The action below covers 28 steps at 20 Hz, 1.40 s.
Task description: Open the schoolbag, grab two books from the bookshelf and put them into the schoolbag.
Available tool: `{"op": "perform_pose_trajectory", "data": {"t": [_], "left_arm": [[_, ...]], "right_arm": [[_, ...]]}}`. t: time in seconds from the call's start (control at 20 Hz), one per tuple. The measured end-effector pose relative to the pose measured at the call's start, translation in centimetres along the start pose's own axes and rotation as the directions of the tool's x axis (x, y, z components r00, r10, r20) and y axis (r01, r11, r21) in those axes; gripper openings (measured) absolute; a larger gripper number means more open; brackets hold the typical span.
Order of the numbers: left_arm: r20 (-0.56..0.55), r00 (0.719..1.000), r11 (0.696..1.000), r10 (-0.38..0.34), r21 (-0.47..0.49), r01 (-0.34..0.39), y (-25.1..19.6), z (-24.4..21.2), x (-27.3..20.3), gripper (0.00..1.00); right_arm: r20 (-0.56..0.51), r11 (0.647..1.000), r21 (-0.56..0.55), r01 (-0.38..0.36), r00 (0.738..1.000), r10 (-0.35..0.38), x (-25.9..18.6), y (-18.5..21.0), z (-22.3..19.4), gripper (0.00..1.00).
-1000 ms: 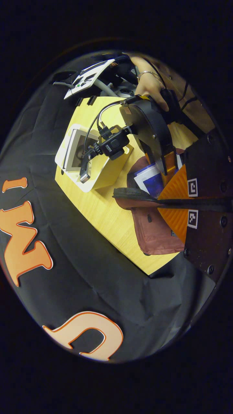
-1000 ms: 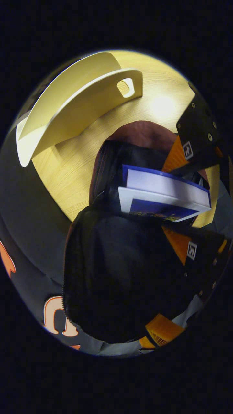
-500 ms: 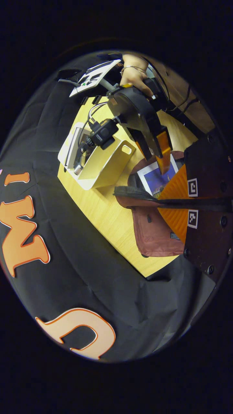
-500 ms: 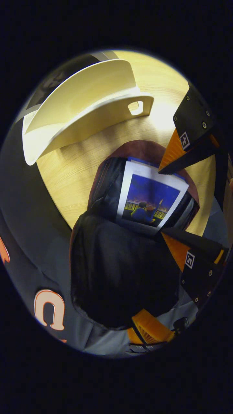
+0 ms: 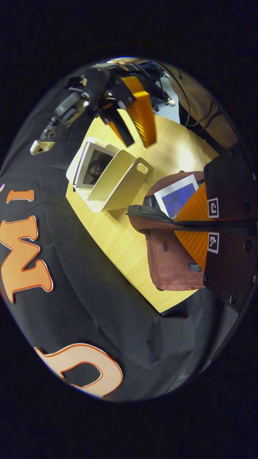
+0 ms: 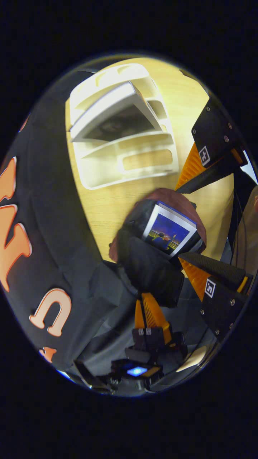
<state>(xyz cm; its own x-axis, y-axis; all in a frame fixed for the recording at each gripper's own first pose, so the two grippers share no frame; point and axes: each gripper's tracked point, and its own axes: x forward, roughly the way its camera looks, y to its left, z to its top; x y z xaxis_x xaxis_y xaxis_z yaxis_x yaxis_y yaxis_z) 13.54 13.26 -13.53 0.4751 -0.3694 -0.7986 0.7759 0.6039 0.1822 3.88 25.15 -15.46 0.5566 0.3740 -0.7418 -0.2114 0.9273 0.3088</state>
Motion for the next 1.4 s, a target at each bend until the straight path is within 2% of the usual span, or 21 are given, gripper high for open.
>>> {"op": "perform_pose_trajectory", "data": {"t": [0.1, 0.2, 0.3, 0.55, 0.85, 1.1, 1.4], "left_arm": [[0.0, 1.0, 1.0, -0.005, 0.0, 0.005, -0.4, 0.1, 0.3, 0.0], [-0.001, 1.0, 1.0, -0.006, 0.0, 0.006, -0.5, 0.0, 0.4, 0.0], [-0.002, 1.0, 1.0, -0.003, -0.005, 0.003, -0.5, 0.0, 0.5, 0.0], [-0.01, 1.0, 1.0, 0.003, -0.012, -0.003, -0.5, -0.3, 0.3, 0.0], [-0.024, 1.0, 1.0, -0.014, -0.028, 0.013, -1.3, -0.8, 0.5, 0.0], [-0.032, 0.999, 0.999, -0.011, -0.044, 0.009, -1.2, -0.9, 0.8, 0.0], [-0.039, 0.999, 0.998, -0.007, -0.067, 0.005, -0.8, -1.5, 0.9, 0.0]], "right_arm": [[0.047, 0.992, -0.089, 0.09, 0.995, -0.087, -3.5, -2.5, 2.6, 0.97], [0.081, 0.981, -0.13, 0.147, 0.987, -0.137, -5.7, -3.8, 5.1, 0.97], [0.11, 0.956, -0.181, 0.23, 0.971, -0.213, -7.1, -6.3, 7.3, 0.97], [0.041, 0.916, -0.217, 0.336, 0.941, -0.336, -5.9, -11.1, 11.0, 0.98], [-0.155, 0.926, -0.198, 0.323, 0.922, -0.355, -0.7, -14.5, 12.4, 0.98], [-0.24, 0.903, -0.266, 0.338, 0.884, -0.402, 2.5, -16.5, 12.0, 0.99], [-0.311, 0.868, -0.337, 0.363, 0.828, -0.467, 4.1, -18.2, 10.4, 0.99]]}}
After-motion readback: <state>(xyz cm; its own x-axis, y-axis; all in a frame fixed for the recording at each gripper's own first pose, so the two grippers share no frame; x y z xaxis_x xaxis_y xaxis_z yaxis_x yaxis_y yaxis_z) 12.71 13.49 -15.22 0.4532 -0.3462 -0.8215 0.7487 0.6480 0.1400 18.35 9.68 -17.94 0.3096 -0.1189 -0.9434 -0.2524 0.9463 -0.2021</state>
